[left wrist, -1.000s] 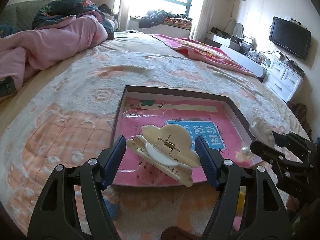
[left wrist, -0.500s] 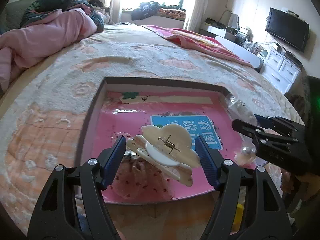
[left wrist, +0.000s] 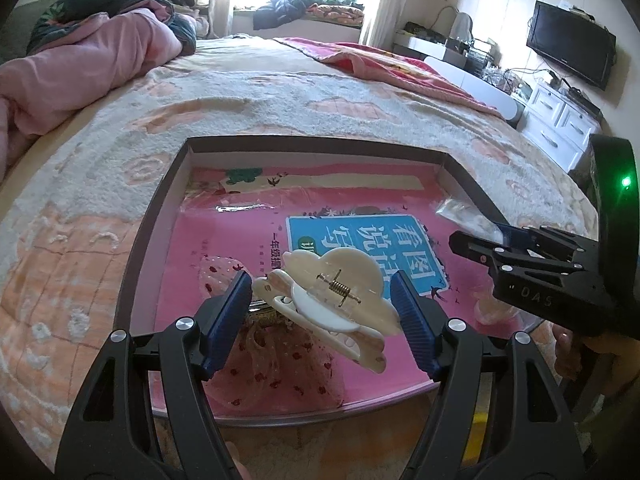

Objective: Organize jewelry
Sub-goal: 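Lower the claw clip onto the bow with the left gripper while the right places the earring bag, then withdraw both open grippers from the tray toward the remaining items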

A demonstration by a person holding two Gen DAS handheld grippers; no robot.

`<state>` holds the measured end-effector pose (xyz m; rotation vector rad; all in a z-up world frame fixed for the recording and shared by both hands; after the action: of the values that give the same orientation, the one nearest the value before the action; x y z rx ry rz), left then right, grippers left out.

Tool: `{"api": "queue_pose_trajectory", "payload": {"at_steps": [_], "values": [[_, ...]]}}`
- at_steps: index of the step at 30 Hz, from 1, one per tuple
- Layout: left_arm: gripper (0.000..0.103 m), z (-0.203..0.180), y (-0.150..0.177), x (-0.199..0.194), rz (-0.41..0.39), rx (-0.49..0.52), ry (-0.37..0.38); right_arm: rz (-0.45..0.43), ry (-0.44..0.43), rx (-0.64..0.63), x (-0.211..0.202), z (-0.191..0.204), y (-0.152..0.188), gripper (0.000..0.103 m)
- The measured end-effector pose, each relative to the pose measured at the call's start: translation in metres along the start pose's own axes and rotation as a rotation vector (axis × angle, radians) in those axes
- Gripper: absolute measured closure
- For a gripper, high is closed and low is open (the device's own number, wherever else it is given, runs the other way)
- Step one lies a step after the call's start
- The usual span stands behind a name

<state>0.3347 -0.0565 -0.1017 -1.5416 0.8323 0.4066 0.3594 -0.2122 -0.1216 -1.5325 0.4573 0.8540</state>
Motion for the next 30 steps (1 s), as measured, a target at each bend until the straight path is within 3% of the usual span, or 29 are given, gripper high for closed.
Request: {"api": "queue_pose_trajectory", "payload": {"at_steps": [8, 18, 23, 30], "values": [[0.039, 0.000, 0.000, -0.002, -0.003, 0.000, -0.005, -0.053, -0.015, 0.047, -0.020, -0.005, 0.000, 0.037], [0.017, 0.008, 0.002, -0.025, -0.040, -0.025, -0.038, -0.156, 0.011, 0.048, -0.066, -0.010, 0.002, 0.020], [0.012, 0.012, 0.006, -0.044, -0.055, -0.053, -0.049, -0.181, 0.020, 0.041, -0.087, -0.010, 0.007, 0.019], [0.012, 0.016, 0.006, -0.073, -0.100, -0.062, -0.074, -0.216, 0.024, 0.034, -0.113, -0.006, 0.013, 0.017]]}}
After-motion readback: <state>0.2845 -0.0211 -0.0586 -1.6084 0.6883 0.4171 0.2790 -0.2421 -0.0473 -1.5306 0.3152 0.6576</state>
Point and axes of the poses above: each gripper's, at about its wrist camera, not at the fingertips, and x roughly the way its jaws point, z to its left, y to its underside, the point moved 10 cm from there along x, roughly the way its jaws point
